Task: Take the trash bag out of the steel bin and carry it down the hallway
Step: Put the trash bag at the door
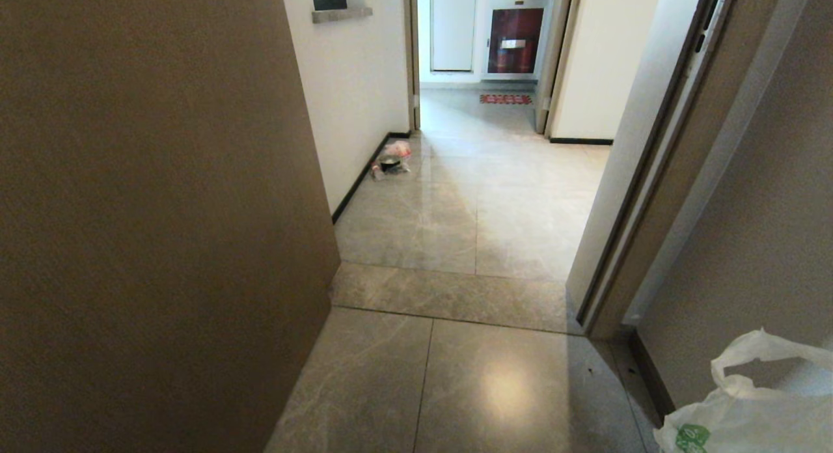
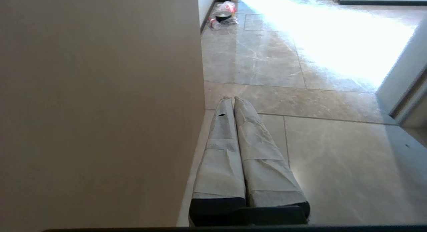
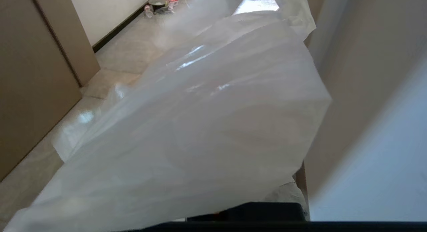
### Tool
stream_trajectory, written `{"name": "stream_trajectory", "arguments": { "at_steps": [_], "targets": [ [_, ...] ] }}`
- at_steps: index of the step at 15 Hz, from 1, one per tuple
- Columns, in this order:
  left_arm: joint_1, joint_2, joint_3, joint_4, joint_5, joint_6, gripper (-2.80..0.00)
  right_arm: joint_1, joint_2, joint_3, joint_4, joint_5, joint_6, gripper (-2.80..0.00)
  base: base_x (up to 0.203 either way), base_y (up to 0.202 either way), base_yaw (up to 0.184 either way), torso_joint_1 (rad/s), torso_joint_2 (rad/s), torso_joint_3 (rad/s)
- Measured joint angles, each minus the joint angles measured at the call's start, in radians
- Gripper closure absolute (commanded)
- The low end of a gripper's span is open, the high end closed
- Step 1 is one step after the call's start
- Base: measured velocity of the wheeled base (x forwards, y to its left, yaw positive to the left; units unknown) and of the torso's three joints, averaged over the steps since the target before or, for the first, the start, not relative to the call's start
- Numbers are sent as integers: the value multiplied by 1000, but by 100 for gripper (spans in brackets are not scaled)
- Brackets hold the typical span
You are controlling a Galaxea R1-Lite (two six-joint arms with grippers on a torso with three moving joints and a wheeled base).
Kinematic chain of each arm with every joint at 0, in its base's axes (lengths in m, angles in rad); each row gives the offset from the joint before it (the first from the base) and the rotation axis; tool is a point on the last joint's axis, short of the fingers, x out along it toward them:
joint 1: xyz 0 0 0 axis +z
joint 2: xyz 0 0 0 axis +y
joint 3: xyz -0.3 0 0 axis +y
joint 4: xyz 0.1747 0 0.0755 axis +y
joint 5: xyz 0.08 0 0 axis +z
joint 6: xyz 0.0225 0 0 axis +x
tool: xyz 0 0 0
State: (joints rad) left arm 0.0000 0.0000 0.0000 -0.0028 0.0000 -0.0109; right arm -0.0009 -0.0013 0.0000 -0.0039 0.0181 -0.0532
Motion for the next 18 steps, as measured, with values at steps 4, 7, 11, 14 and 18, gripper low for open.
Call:
{"name": "stream_trajectory", "arguments": {
  "at_steps": [4,7,11,14,18],
  "targets": [
    [0,0,0,0,0,0,0,0,0,0,-1,1,0,0,192,0,0,2,2,1],
    [0,0,0,0,0,0,0,-1,0,0,-1,1,-1,0,193,0,3,4,4,2],
    [0,0,0,0,0,0,0,-1,0,0,-2,1,-1,0,193,0,1,2,4,6],
    [0,0,0,0,0,0,0,0,0,0,-1,1,-1,0,190,0,3,2,4,2],
    [0,0,0,0,0,0,0,0,0,0,-1,1,-2,0,189,0,1,1,3,2]
  ]
}}
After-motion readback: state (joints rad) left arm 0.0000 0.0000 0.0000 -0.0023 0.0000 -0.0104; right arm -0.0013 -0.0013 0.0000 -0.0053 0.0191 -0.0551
